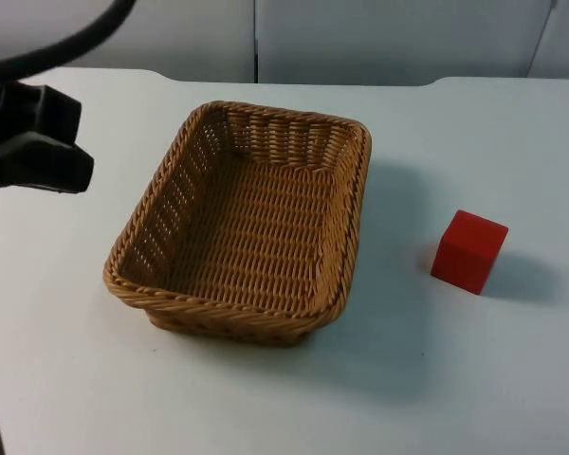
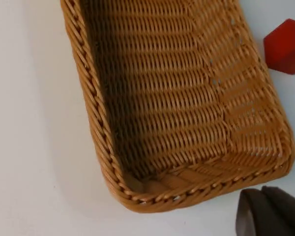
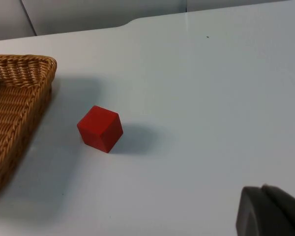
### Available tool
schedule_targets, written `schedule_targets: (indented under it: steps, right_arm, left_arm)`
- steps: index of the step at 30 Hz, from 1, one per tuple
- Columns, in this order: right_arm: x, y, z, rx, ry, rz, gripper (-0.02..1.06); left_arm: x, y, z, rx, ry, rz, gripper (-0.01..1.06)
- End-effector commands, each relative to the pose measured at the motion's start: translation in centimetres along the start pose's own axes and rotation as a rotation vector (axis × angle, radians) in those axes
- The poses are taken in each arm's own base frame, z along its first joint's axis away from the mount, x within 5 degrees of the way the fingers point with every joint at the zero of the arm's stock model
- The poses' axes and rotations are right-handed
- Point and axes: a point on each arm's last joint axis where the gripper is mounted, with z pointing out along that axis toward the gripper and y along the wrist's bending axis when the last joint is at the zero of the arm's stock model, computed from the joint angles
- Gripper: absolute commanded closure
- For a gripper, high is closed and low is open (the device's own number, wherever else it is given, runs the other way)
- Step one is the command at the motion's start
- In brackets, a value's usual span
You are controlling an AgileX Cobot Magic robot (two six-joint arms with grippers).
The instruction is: Pick up the basket with the left hand and place the cube into the basket with the right hand.
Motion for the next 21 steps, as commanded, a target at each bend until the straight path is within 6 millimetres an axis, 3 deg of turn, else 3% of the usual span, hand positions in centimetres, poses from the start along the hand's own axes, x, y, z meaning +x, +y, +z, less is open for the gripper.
schedule_targets:
  steps: [1,3,5,7,8,10,21]
  right_arm:
    - [0.0,0.0,0.0,-0.005,-0.008,0.002,1.04]
    - [0.0,0.0,0.0,-0.005,-0.008,0.002,1.04]
    - [0.0,0.0,0.0,-0.005,-0.008,0.002,1.04]
    - [0.0,0.0,0.0,-0.005,-0.008,0.002,1.04]
    - [0.0,0.0,0.0,-0.005,-0.008,0.002,1.04]
    - [0.0,0.0,0.0,-0.005,-0.008,0.002,1.04]
    - [0.0,0.0,0.0,-0.005,-0.008,0.002,1.04]
  left_arm:
    - [-0.4,-0.1,0.5,-0.008,0.008,0.029,1.0]
    - [-0.6,-0.1,1.0,-0.004,0.02,0.039,0.95]
    - [-1.1,0.0,1.9,-0.001,0.042,0.044,0.81]
    - [-1.6,0.6,3.3,-0.009,0.073,-0.027,0.56]
    - [-1.6,0.6,3.3,-0.009,0.073,-0.027,0.56]
    - [-1.9,1.2,4.7,-0.007,0.109,-0.107,0.42]
    - [-3.9,3.8,9.8,-0.051,0.216,-0.013,0.41]
